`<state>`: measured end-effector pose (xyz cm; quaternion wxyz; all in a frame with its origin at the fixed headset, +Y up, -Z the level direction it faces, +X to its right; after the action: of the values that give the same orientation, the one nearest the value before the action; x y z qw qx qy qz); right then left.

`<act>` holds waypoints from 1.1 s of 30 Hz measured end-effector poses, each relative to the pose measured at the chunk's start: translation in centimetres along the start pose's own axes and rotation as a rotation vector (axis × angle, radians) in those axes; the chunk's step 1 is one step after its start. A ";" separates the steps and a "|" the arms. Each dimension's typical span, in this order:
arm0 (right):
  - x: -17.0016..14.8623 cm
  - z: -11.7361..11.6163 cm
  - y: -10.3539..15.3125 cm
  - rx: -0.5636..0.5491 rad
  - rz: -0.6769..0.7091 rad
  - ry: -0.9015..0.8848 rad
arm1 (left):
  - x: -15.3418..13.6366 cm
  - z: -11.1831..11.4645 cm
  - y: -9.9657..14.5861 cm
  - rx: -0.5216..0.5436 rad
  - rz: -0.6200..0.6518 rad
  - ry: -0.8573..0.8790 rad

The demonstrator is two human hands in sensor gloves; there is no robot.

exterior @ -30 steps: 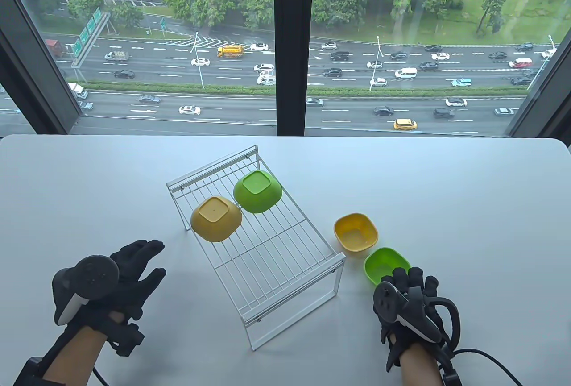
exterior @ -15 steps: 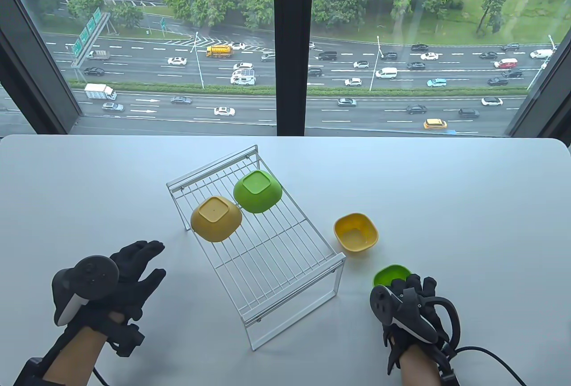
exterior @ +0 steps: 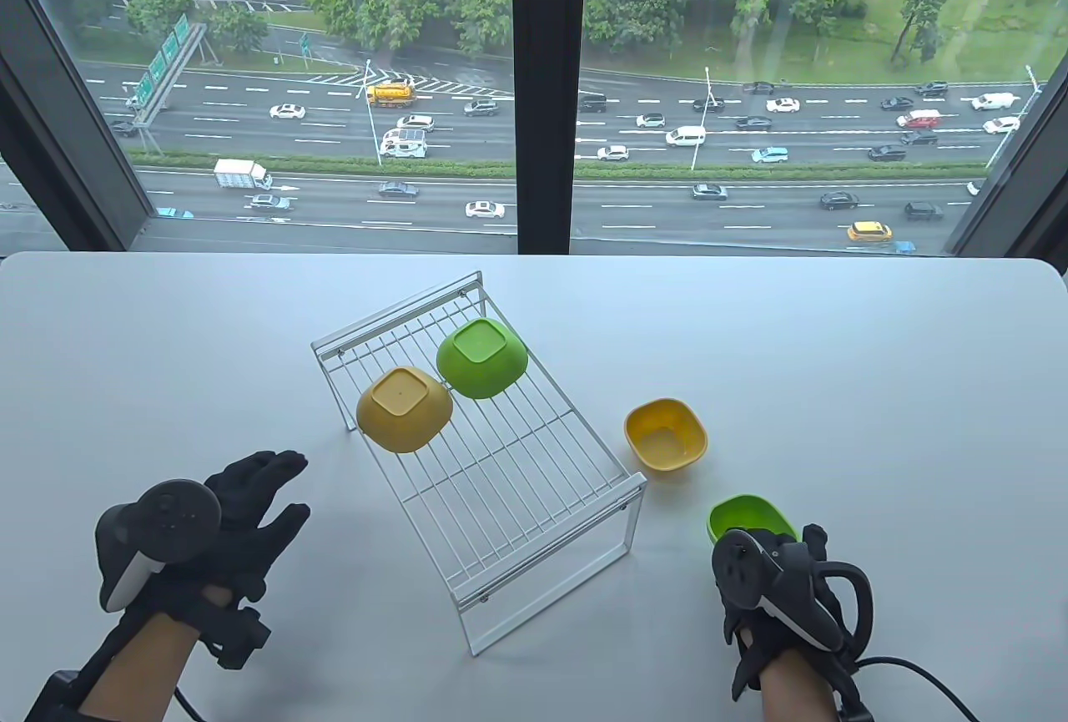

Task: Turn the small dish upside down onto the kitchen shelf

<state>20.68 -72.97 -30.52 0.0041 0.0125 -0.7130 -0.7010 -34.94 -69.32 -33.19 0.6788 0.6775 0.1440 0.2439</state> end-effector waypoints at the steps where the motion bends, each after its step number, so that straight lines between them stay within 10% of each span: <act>1: 0.0 0.1 0.0 -0.007 0.001 -0.010 | 0.0 0.0 0.0 0.000 0.000 -0.002; 33: 0.3 4.4 2.0 -0.227 0.078 -0.139 | 0.3 0.1 0.0 -0.005 0.019 -0.005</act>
<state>20.26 -68.59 -28.63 -0.0166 -0.0642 -0.6276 -0.7757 -34.61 -69.21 -33.12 0.6786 0.6777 0.1350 0.2491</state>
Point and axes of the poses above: the tracker on the back of each hand, its own x axis roughly to the thumb side, its own y axis roughly from the fingertips to the wrist, z = x × y, the point moved 4 cm from there along -y, roughly from the wrist to the fingertips
